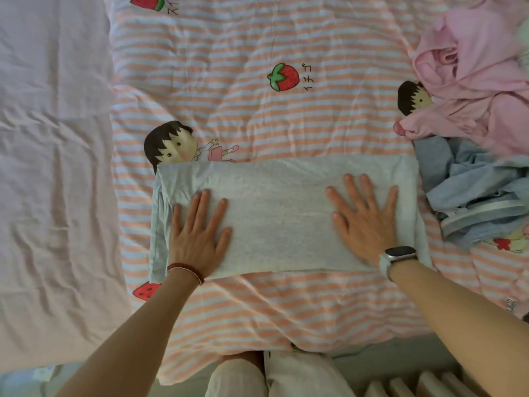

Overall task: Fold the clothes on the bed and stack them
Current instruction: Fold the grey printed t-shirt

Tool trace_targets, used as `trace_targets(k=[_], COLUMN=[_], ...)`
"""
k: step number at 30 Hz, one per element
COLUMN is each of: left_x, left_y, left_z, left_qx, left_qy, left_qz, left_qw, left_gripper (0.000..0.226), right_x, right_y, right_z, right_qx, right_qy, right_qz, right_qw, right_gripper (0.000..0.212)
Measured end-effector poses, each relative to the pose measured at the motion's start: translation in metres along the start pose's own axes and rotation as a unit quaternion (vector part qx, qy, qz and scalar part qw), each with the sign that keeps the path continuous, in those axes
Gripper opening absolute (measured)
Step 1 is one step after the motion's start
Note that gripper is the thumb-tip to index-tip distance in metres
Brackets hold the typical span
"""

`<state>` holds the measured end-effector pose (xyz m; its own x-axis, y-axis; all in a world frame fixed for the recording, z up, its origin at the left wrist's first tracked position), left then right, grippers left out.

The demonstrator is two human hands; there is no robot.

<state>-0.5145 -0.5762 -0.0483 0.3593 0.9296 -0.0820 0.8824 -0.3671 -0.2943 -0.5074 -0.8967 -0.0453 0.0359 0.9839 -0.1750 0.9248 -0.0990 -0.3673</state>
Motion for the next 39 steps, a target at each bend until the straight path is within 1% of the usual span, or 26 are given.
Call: trace_targets(k=[2, 3, 5, 7, 10, 12, 14, 15, 17, 18, 19, 21, 23, 24, 26, 28, 30, 31, 33, 34, 35, 36, 39], left_x=[-0.005, -0.010, -0.019, -0.018, 0.000, 0.010, 0.011, 0.009, -0.001, -0.012, -0.026, -0.062, -0.097, -0.109, -0.118, -0.115, -0.113, -0.112, -0.112, -0.112, -0.111, -0.111, -0.112], left_y=[0.000, 0.002, 0.012, 0.029, 0.049, 0.053, 0.057, 0.058, 0.060, 0.061, 0.060, 0.056, 0.050, 0.048, 0.048, 0.050, 0.054, 0.055, 0.058, 0.059, 0.059, 0.058, 0.058], left_z=[-0.005, -0.009, -0.017, -0.023, -0.021, -0.014, -0.011, -0.012, -0.019, -0.024, -0.029, -0.034, -0.032, -0.027, -0.012, 0.003, 0.013, 0.015, 0.015, 0.014, 0.014, 0.014, 0.010], left_qx=[-0.013, -0.024, -0.052, -0.068, -0.026, 0.018, 0.044, 0.052, 0.043, 0.021, -0.005, -0.039, -0.027, -0.010, 0.033, 0.048, 0.066, 0.080, 0.099, 0.105, 0.109, 0.113, 0.131], left_qy=[-0.002, -0.005, 0.002, 0.012, 0.002, -0.004, -0.010, -0.015, -0.029, -0.031, -0.034, -0.050, -0.045, -0.040, -0.035, -0.019, -0.016, -0.019, -0.027, -0.032, -0.036, -0.036, -0.031], left_qz=[-0.006, -0.004, 0.005, -0.004, -0.067, -0.087, -0.094, -0.099, -0.098, -0.078, -0.045, 0.039, 0.104, 0.116, 0.103, 0.080, 0.079, 0.081, 0.082, 0.083, 0.083, 0.085, 0.095], left_qw=[1.000, 1.000, 0.999, 0.998, 0.997, 0.996, 0.995, 0.994, 0.994, 0.996, 0.998, 0.997, 0.993, 0.992, 0.994, 0.995, 0.994, 0.993, 0.991, 0.991, 0.990, 0.989, 0.986], left_gripper=[0.061, 0.060, 0.059, 0.058, 0.062, 0.060, 0.058, 0.060, 0.064, 0.063, 0.062, 0.062, 0.061, 0.061, 0.061, 0.060, 0.058, 0.057, 0.057, 0.057, 0.056, 0.056, 0.057], right_x=[-0.015, -0.018, -0.012, 0.000, 0.007, -0.004, -0.024, -0.033, -0.042, -0.043, -0.043, -0.042, -0.038, -0.036, -0.035, -0.039, -0.045, -0.047, -0.051, -0.053, -0.055, -0.057, -0.058], right_y=[-0.001, -0.002, -0.003, 0.005, 0.026, 0.037, 0.043, 0.044, 0.039, 0.034, 0.027, 0.009, -0.009, -0.015, -0.021, -0.019, -0.017, -0.017, -0.021, -0.024, -0.026, -0.028, -0.031], right_z=[0.001, -0.001, -0.007, -0.017, -0.021, -0.016, -0.012, -0.012, -0.017, -0.021, -0.024, -0.028, -0.026, -0.025, -0.024, -0.023, -0.022, -0.023, -0.025, -0.028, -0.031, -0.036, -0.057], right_qx=[0.001, -0.002, -0.013, -0.031, -0.031, -0.006, 0.027, 0.039, 0.031, 0.013, -0.008, -0.030, -0.024, -0.018, 0.005, 0.030, 0.063, 0.077, 0.093, 0.102, 0.111, 0.117, 0.094], right_qy=[0.016, 0.023, 0.041, 0.066, 0.064, 0.065, 0.086, 0.097, 0.120, 0.146, 0.186, 0.266, 0.281, 0.277, 0.291, 0.339, 0.388, 0.422, 0.513, 0.544, 0.557, 0.548, 0.480], right_qz=[0.056, 0.071, 0.084, 0.074, 0.046, 0.083, 0.142, 0.155, 0.142, 0.143, 0.162, 0.233, 0.302, 0.328, 0.369, 0.415, 0.443, 0.439, 0.399, 0.373, 0.345, 0.315, 0.234], right_qw=[0.998, 0.997, 0.996, 0.995, 0.996, 0.994, 0.986, 0.982, 0.982, 0.979, 0.969, 0.935, 0.910, 0.903, 0.883, 0.844, 0.806, 0.790, 0.755, 0.744, 0.747, 0.766, 0.840], right_gripper=[0.059, 0.060, 0.060, 0.057, 0.050, 0.053, 0.053, 0.053, 0.055, 0.057, 0.059, 0.064, 0.070, 0.073, 0.079, 0.080, 0.071, 0.060, 0.032, 0.025, 0.024, 0.026, 0.035])
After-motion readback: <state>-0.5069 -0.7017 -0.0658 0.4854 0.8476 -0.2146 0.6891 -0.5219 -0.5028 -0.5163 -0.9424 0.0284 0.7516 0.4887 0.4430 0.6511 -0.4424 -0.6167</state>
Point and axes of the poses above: each hand's wrist, its own y-axis towards the middle knuckle, its own z-axis out of the palm, x = y × z, the point moved 2 cm from there along y, towards the middle knuckle, and after that the axes turned 11 degrees about z, right-handed, at the moved point
